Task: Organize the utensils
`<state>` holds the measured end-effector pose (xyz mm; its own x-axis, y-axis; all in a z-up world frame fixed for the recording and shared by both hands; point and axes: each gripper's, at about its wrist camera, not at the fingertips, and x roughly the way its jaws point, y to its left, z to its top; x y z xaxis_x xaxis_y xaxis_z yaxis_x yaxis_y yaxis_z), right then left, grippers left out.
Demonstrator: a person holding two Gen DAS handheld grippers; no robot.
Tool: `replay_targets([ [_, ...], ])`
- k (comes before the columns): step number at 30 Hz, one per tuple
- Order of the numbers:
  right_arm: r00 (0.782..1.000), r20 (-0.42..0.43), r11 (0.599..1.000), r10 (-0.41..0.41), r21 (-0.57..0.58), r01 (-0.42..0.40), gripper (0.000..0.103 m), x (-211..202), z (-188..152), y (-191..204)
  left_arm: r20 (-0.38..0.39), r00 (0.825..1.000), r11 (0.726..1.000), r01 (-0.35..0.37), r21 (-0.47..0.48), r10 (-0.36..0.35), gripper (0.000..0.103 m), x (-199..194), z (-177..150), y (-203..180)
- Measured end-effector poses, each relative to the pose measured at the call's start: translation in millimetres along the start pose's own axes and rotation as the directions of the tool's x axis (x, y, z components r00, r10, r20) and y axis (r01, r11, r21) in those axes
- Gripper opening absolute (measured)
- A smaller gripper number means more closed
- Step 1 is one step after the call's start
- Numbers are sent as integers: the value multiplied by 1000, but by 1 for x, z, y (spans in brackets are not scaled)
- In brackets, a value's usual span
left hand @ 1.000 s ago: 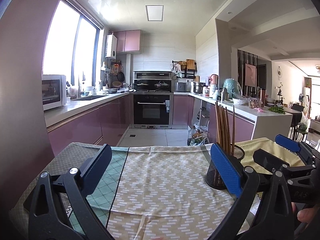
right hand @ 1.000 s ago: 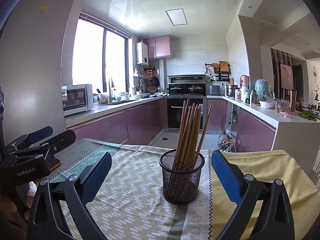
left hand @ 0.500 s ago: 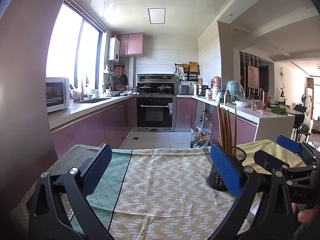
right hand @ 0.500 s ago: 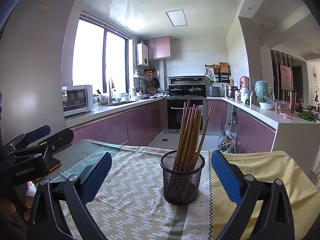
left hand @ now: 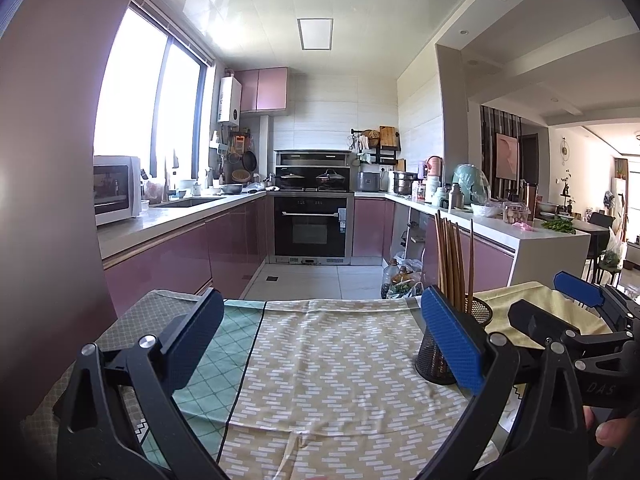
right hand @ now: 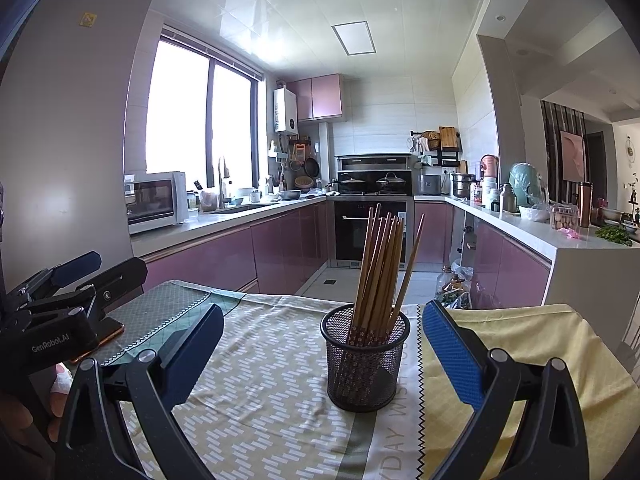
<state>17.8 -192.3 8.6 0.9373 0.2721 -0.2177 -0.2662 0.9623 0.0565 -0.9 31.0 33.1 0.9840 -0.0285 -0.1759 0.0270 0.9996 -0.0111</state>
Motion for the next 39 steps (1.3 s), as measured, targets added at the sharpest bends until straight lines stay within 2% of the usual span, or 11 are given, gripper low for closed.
replay_targets([
  [39, 1000, -5, 1000, 7, 7, -7, 96, 1, 3, 1, -1, 1000, 1000, -2, -2, 2, 97, -1, 0, 0],
])
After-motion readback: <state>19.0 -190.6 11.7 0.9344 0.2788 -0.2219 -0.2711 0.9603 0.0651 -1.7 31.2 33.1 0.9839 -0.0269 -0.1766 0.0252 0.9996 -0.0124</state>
